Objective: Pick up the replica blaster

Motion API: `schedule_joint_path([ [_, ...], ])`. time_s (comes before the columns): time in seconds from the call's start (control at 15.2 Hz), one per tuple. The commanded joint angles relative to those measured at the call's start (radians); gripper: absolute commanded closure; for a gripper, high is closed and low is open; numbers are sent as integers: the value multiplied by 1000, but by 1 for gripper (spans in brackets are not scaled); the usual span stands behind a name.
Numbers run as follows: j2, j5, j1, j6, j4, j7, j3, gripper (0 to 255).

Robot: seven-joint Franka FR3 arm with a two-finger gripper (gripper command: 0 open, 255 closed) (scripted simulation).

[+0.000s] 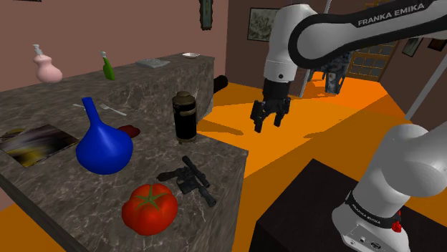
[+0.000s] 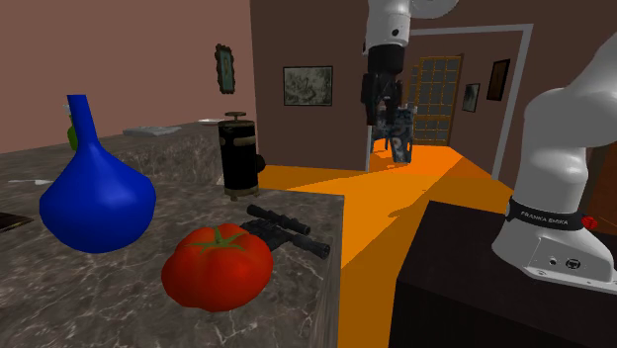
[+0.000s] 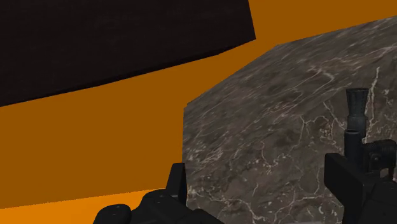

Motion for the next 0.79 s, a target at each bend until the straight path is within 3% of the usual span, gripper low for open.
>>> schedule_joint_path([
  [0.0,59,13,10,70,-2,30,36,0],
  [0.4,259,14,29,245,45,136,143,0],
  [0.73,450,-46,33,372,121,250,221,0],
])
